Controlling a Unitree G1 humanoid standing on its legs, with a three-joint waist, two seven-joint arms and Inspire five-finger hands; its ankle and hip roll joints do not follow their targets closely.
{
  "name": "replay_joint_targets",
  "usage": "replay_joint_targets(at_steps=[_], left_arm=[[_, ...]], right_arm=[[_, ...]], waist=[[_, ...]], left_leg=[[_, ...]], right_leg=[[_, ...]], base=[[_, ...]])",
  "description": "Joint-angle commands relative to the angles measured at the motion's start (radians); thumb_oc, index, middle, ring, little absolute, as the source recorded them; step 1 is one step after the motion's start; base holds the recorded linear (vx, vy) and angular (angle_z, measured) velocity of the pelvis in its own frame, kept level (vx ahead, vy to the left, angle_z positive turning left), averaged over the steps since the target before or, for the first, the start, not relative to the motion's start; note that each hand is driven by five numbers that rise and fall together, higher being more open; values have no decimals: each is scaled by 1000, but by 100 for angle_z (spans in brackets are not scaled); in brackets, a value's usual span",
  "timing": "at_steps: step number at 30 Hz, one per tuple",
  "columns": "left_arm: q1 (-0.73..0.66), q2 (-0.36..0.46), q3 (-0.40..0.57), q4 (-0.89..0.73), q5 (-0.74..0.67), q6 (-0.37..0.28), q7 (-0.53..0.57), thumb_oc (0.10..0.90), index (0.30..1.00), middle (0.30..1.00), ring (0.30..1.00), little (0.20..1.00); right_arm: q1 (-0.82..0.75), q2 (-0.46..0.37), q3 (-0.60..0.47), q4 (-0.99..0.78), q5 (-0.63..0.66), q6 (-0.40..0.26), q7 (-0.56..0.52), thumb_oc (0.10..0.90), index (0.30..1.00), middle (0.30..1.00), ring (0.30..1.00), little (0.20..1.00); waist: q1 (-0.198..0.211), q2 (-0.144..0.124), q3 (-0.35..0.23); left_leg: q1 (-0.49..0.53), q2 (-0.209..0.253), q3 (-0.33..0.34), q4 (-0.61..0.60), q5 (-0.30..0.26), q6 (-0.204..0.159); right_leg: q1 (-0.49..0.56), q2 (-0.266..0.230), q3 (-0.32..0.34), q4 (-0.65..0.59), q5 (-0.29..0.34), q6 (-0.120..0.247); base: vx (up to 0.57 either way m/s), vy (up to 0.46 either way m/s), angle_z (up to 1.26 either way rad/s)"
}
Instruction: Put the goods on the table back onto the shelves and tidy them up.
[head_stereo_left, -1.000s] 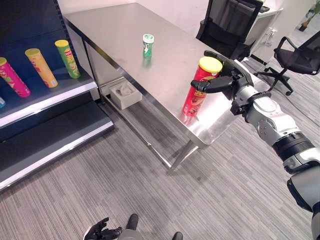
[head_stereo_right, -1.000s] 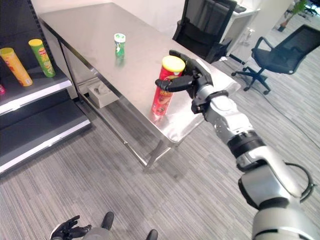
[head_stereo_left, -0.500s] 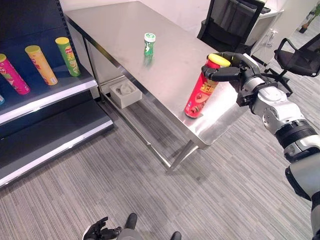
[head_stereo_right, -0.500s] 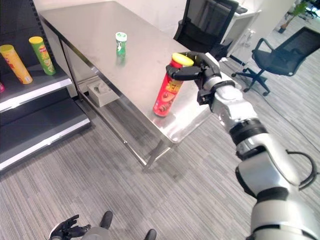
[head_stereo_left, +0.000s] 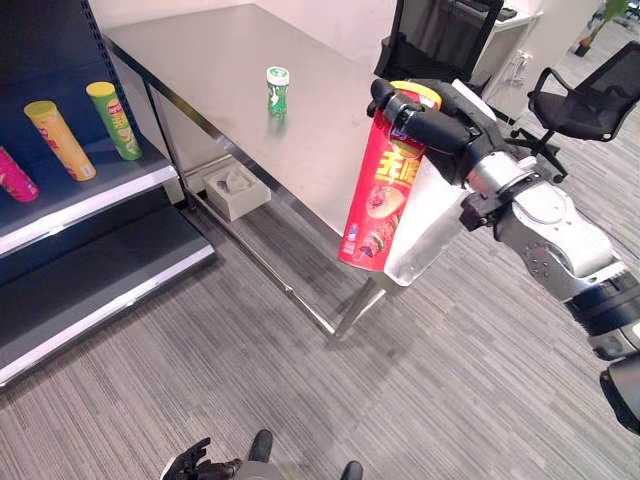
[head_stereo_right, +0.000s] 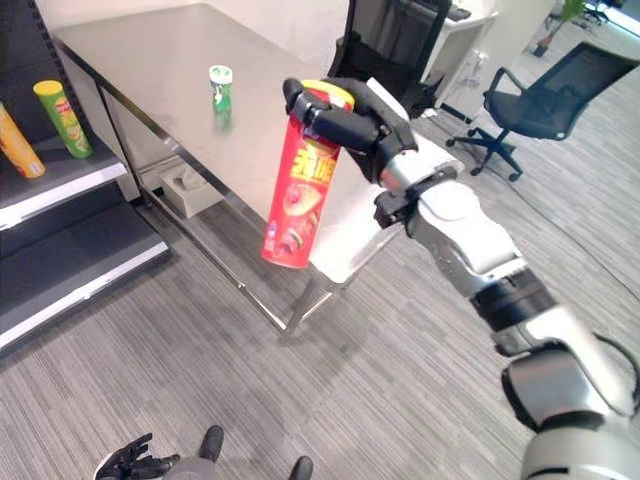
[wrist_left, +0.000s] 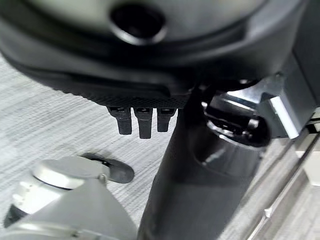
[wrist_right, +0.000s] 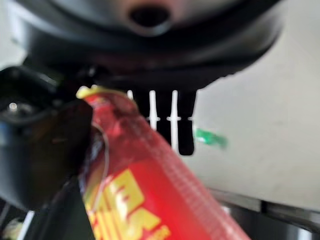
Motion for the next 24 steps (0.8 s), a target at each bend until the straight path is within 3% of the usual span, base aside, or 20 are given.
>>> replay_joint_targets(at_steps=[1, 5, 7, 8, 9, 10, 11, 12, 14, 15, 16, 17, 18, 19, 20, 21, 23, 24], left_arm=[[1, 26, -20, 4, 6, -24, 11, 800, 900, 900, 900, 900], [8, 24, 1, -8, 1, -27, 18, 800, 900, 900, 900, 900], [10, 24, 10, -30, -7, -35, 24, 800, 900, 900, 900, 900], [-6, 22, 18, -31, -22, -41, 36, 800, 900, 900, 900, 900], [-10, 18, 22, -33, -31, -41, 44, 800, 900, 900, 900, 900], [-7, 14, 29, -44, -37, -41, 42, 800, 900, 900, 900, 900], [13, 0, 54, -35, -29, -42, 46, 800, 900, 900, 900, 900], [13, 0, 54, -29, -22, -42, 47, 800, 900, 900, 900, 900], [15, 6, 57, -20, 7, -44, 53, 800, 900, 900, 900, 900], [17, 9, 46, -27, 30, -41, 47, 800, 900, 900, 900, 900], [17, 16, 39, -33, 44, -41, 45, 800, 900, 900, 900, 900], [6, 30, 13, -34, 98, -38, 41, 800, 900, 900, 900, 900], [2, 43, 8, -39, 122, -31, 42, 800, 900, 900, 900, 900], [0, 49, 9, -33, 129, -28, 41, 800, 900, 900, 900, 900], [-28, 74, -7, -45, 145, -23, 30, 800, 900, 900, 900, 900], [-27, 77, -17, -51, 150, -23, 24, 800, 900, 900, 900, 900], [-51, 74, -40, -57, 155, -22, 15, 800, 900, 900, 900, 900], [-67, 57, -35, -49, 150, -19, 18, 800, 900, 900, 900, 900]], right_arm=[[-144, -65, -104, -1, -14, -189, -73, 400, 300, 300, 300, 300], [-112, -58, -200, -122, -138, -234, -137, 400, 300, 300, 300, 300], [-142, -63, -220, -168, -271, -257, -195, 400, 300, 300, 300, 300], [-174, -72, -222, -175, -342, -267, -239, 400, 300, 300, 300, 300], [-167, -86, -229, -186, -361, -266, -244, 400, 300, 300, 300, 300], [-169, -106, -219, -195, -395, -256, -251, 400, 300, 300, 300, 300], [-181, -117, -211, -209, -456, -255, -282, 400, 300, 300, 300, 300], [-175, -118, -216, -216, -481, -249, -289, 400, 300, 300, 300, 300], [-150, -153, -235, -240, -586, -229, -318, 400, 300, 300, 300, 300], [-98, -165, -270, -260, -618, -223, -318, 400, 300, 300, 300, 300], [-65, -173, -300, -276, -635, -218, -324, 400, 300, 300, 300, 300], [40, -138, -394, -325, -679, -204, -338, 400, 300, 300, 300, 300], [80, -94, -428, -341, -706, -192, -350, 400, 300, 300, 300, 300], [92, -79, -438, -346, -717, -185, -355, 400, 300, 300, 300, 300], [198, -84, -491, -372, -746, -186, -349, 400, 300, 300, 300, 300], [221, -95, -509, -373, -749, -182, -349, 400, 300, 300, 300, 300], [237, -92, -527, -385, -742, -191, -341, 400, 300, 300, 300, 300], [280, -61, -545, -407, -766, -197, -335, 400, 300, 300, 300, 300]], waist=[[33, 2, -62], [54, 15, -61], [80, 29, -49], [106, 42, -24], [106, 45, -14], [103, 46, -5], [108, 52, 0], [102, 52, -1], [64, 73, -22], [43, 93, -38], [40, 98, -43], [46, 102, -47], [62, 89, -48], [64, 84, -47], [5, 97, -32], [-13, 108, -27], [-55, 119, -6], [-89, 112, 8]], left_leg=[[39, 59, 25, 3, -94, -54], [5, 80, -24, 3, -59, -80], [-39, 100, -75, 3, -15, -105], [-96, 108, -117, 3, 25, -129], [-130, 114, -93, 3, 49, -132], [-141, 131, -19, 10, 58, -128], [-119, 193, 73, 27, 63, -129], [-109, 212, 80, 28, 64, -129], [-61, 313, 154, 17, 79, -159], [-48, 325, 213, 14, 66, -160], [-51, 321, 226, 16, 64, -158], [-94, 239, 212, 81, -22, -128], [-121, 147, 197, 110, -87, -79], [-120, 119, 201, 109, -95, -62], [-86, 24, 165, 62, -82, 0], [-69, 12, 143, 49, -81, 7], [-32, -29, 75, 30, -82, 25], [16, -62, 31, 11, -96, 34]], right_leg=[[56, -51, -6, 8, -57, 75], [64, -23, -27, 8, -91, 52], [59, 10, -41, 8, -118, 32], [56, 27, -80, 8, -138, 18], [52, 20, -124, 8, -135, 21], [50, 11, -152, 8, -133, 22], [43, -15, -198, 8, -105, 32], [47, -22, -208, 8, -99, 35], [70, -62, -251, 10, -98, 60], [80, -82, -281, 14, -85, 71], [84, -101, -295, 15, -73, 80], [92, -214, -328, 21, -2, 121], [79, -306, -345, 42, 60, 143], [67, -334, -342, 69, 83, 145], [-6, -250, -124, 225, 1, 75], [-39, -197, -54, 260, -53, 55], [-97, -83, 31, 233, -96, 29], [-170, 7, 71, 152, -47, 35]], base=[[-35, -72, 6], [-93, -179, 26], [-237, -272, 83], [-306, -184, 98], [-306, -103, 269], [-255, 134, 243], [-178, 174, 222], [-137, 314, 36], [43, 447, 70], [76, 531, 157], [101, 917, 162], [156, 1099, 154], [170, 1090, 138], [244, 999, 121], [257, 697, 92], [287, 623, 121], [346, 198, 158], [555, 125, 67]])
